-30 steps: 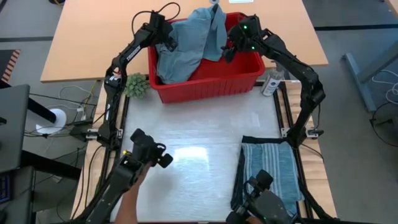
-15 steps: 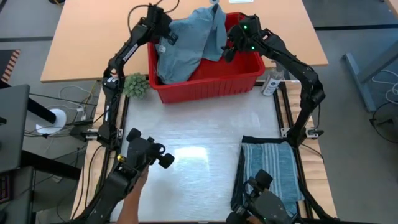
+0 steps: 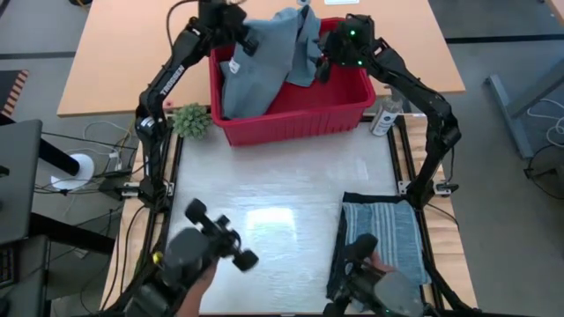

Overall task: Fold Laundry from Bin
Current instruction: Fold the light blue denim pants

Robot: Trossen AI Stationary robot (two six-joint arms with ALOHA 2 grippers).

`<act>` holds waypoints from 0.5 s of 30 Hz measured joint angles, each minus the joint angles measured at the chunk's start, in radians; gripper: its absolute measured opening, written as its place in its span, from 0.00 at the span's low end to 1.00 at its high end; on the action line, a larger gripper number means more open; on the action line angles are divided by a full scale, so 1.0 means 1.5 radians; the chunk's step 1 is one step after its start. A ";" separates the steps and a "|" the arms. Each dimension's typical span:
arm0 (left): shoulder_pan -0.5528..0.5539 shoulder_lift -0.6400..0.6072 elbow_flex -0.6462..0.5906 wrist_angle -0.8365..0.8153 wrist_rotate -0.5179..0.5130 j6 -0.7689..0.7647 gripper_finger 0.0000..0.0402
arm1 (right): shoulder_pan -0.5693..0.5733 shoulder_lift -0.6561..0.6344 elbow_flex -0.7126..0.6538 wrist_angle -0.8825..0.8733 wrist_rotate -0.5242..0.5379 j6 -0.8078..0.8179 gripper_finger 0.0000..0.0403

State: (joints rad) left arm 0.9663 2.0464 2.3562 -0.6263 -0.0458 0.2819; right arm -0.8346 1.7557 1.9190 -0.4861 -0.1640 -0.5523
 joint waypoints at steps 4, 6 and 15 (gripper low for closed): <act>-0.046 -0.007 -0.003 -0.047 0.003 0.059 0.00 | -0.004 0.000 0.000 0.084 -0.084 -0.054 0.68; -0.067 -0.011 -0.002 -0.073 0.003 0.084 0.00 | -0.003 0.000 0.000 0.100 -0.137 -0.055 0.68; -0.137 -0.011 -0.002 -0.136 -0.031 0.166 0.00 | 0.048 0.042 0.000 0.089 -0.229 -0.095 0.68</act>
State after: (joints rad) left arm 0.7613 2.0304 2.3535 -0.8297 -0.0925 0.5304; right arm -0.7621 1.8182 1.9190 -0.3532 -0.5075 -0.6945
